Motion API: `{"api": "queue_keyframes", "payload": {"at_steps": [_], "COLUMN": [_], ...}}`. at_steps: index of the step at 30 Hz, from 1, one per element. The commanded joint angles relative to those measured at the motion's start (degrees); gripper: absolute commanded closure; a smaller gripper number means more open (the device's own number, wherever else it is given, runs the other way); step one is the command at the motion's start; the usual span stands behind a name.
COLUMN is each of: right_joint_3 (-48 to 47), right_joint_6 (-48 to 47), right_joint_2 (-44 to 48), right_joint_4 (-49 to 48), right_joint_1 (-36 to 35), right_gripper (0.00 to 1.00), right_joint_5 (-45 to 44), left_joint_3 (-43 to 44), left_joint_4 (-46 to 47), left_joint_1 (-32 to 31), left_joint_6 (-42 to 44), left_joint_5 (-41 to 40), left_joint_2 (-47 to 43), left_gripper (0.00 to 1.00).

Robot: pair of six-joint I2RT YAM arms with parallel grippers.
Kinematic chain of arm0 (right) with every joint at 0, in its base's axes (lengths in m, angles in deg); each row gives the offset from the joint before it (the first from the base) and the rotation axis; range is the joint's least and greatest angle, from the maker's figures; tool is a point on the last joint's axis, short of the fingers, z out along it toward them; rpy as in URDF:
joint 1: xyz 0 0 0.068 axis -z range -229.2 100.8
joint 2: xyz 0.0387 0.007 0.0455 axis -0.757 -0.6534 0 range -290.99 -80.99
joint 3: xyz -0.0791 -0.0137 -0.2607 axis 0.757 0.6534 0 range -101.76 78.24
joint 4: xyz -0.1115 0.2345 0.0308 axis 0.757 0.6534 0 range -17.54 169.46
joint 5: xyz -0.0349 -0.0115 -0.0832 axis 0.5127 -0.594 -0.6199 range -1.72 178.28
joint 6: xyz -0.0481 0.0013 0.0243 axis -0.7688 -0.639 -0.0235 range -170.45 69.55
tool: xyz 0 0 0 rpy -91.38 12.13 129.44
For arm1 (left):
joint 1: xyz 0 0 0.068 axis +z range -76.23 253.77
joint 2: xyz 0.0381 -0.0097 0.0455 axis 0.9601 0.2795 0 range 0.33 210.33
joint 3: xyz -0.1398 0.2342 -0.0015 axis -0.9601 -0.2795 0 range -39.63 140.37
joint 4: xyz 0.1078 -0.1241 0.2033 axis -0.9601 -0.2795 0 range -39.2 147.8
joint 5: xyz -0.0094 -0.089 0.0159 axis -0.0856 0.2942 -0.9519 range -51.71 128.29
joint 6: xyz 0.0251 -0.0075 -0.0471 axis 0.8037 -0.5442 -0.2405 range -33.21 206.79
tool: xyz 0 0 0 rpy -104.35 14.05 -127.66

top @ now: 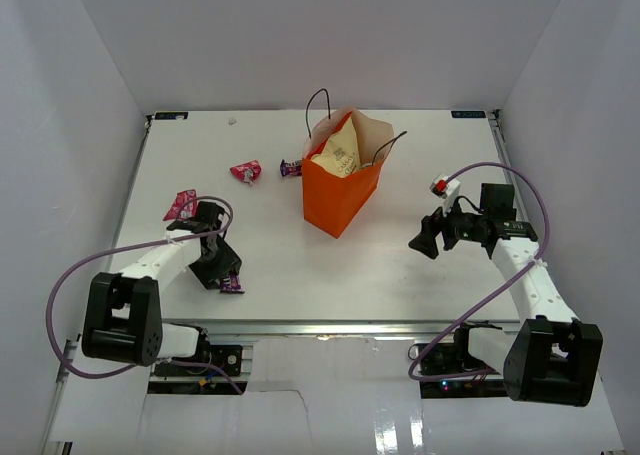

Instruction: Place the snacks into the paper bag

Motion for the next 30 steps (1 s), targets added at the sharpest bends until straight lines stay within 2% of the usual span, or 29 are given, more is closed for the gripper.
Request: {"api": "queue_keyframes", "payload": {"at_steps": [1,4,5,8,12,13,14,15,17,19,22,25,30], "right_joint_3": [-0.28,-0.28,-0.28,-0.37,-0.37,-0.45,-0.45,-0.45,-0.63,-0.89,-1.24,-1.51,-1.25], "right_joint_6": [-0.44,-0.53,-0.53,-0.53,-0.44,-0.44,-0.44,-0.44,-0.44,-0.27,-0.27,-0.18,-0.01], "right_joint_2": [0.05,-0.12,-0.21,-0.21,-0.39,-0.56,-0.65,-0.65,-1.09,-1.53,-1.97,-2.06,-1.27], "right_joint_4": [0.31,0.22,0.22,0.22,0.22,0.22,0.22,0.13,0.13,0.13,0.05,0.13,0.22], "right_joint_1": [0.44,0.44,0.44,0.44,0.44,0.44,0.53,0.53,0.53,0.53,0.53,0.44,0.53], "right_gripper": [0.14,0.14,0.14,0.14,0.14,0.14,0.14,0.14,0.14,0.14,0.14,0.14,0.14], "right_joint_5": [0.48,0.66,0.66,0.66,0.83,0.84,1.01,1.1,1.45,1.71,2.06,2.42,2.51], "left_joint_3": [0.02,0.28,0.37,0.99,4.06,5.8,6.69,7.66,11.08,16.42,24.43,39.6,54.75], "left_joint_4": [1.09,1.35,1.53,1.97,3.63,5.99,7.75,11.95,16.27,21.56,24.64,24.91,23.07], "left_joint_1": [0.45,0.36,0.36,0.36,0.27,0.27,0.27,0.01,-1.3,-3.15,-11.2,-17.54,-21.96], "left_joint_6": [0.85,1.03,1.29,1.73,5.85,7.34,8.92,12.16,13.41,14.03,14.65,16.14,18.16], "left_joint_5": [0.61,0.35,0.44,1.14,5.34,7.27,13.91,17.71,26.22,29.43,29.45,27.25,23.82], "left_joint_2": [0.21,1.09,1.01,-0.74,-5.21,-6.54,-7.95,-10.57,-12.87,-14.02,-10.18,-2.29,10.74], "left_gripper": [0.37,0.42,0.52,0.69,0.81,0.82,0.84,0.84,0.84,0.84,0.85,0.85,0.85]}}
